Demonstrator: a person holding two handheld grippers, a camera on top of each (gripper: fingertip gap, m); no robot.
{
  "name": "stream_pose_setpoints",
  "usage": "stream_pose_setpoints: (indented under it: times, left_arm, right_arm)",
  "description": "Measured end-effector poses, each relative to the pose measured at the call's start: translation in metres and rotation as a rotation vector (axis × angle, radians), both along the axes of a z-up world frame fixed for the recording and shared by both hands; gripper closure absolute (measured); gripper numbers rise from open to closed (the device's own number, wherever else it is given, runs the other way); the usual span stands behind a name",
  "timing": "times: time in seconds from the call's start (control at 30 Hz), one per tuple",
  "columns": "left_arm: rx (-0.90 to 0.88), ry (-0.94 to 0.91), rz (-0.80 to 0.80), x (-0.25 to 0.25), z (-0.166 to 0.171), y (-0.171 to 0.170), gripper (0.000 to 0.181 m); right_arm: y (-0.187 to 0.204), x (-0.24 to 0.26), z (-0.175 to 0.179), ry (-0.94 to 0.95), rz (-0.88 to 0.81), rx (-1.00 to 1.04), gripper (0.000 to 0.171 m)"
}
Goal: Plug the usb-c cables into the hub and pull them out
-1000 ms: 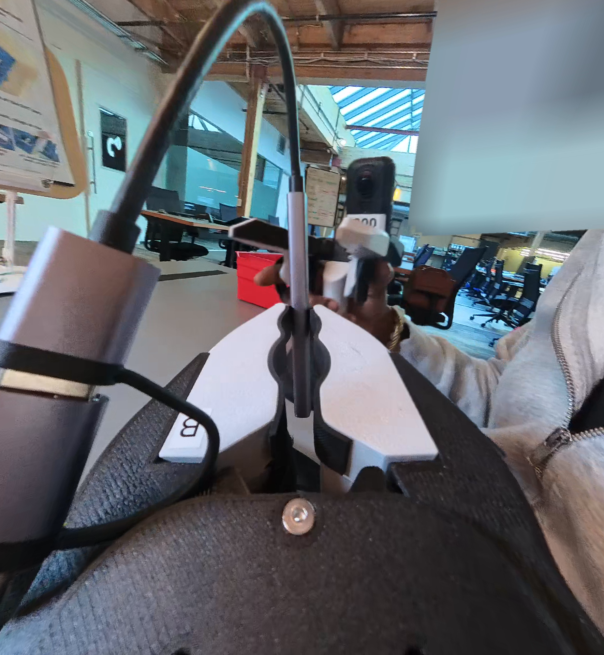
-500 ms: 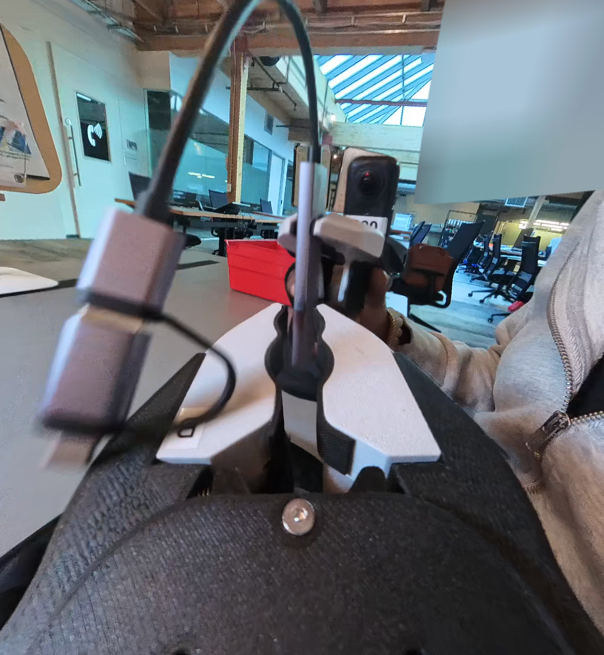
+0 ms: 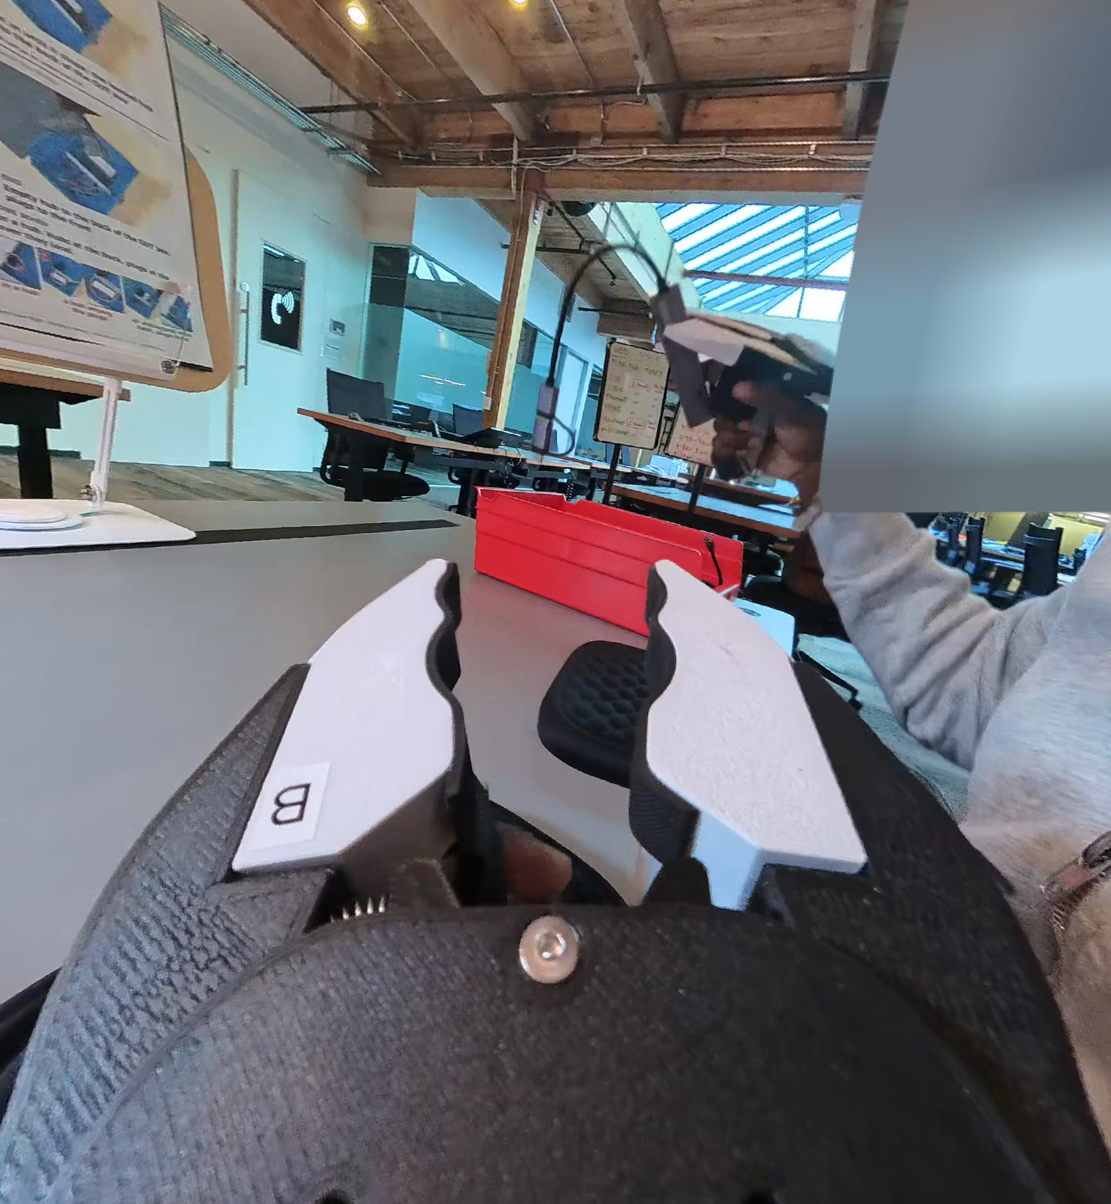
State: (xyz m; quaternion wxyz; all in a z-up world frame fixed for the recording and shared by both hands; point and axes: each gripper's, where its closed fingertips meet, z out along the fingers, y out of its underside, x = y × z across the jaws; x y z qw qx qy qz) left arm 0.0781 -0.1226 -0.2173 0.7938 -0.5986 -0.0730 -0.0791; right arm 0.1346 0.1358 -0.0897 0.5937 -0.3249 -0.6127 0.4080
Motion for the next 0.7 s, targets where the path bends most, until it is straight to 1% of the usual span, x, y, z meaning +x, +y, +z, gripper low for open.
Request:
stream_pose_setpoints:
  times: [0.1,0.17,0.23,0.3,0.37,0.43,0.57,0.67,0.7]
  left_arm:
    - [-0.003,-0.010,-0.003,-0.001,0.000,0.000,0.126]
    - [0.001,-0.020,-0.002,-0.002,0.000,0.000,0.126]
    - [0.008,-0.026,-0.003,-0.003,0.000,-0.001,0.126]
    - [0.011,-0.033,-0.003,-0.003,0.000,-0.001,0.126]
    - [0.009,-0.039,-0.003,-0.004,0.000,-0.001,0.127]
    - [0.003,-0.039,-0.002,-0.004,0.000,0.000,0.128]
    - [-0.012,-0.035,-0.001,-0.004,-0.002,0.002,0.128]
    - [-0.010,-0.046,-0.006,-0.005,-0.002,0.002,0.129]
    - [-0.009,-0.049,-0.007,-0.005,-0.002,0.002,0.129]
  right_arm:
    - [0.071,0.004,-0.007,-0.146,-0.186,0.199,0.162]
    - [0.117,0.007,-0.024,-0.297,-0.274,0.310,0.162]
    - [0.154,0.011,-0.043,-0.435,-0.323,0.435,0.162]
    - [0.181,0.010,-0.066,-0.554,-0.323,0.503,0.162]
    - [0.200,0.003,-0.094,-0.660,-0.303,0.473,0.162]
    - [0.209,-0.007,-0.121,-0.733,-0.237,0.405,0.162]
    - [0.223,-0.028,-0.157,-0.761,-0.190,0.321,0.162]
    - [0.231,-0.037,-0.180,-0.796,-0.204,0.221,0.162]
    - [0.232,-0.037,-0.189,-0.822,-0.211,0.191,0.154]
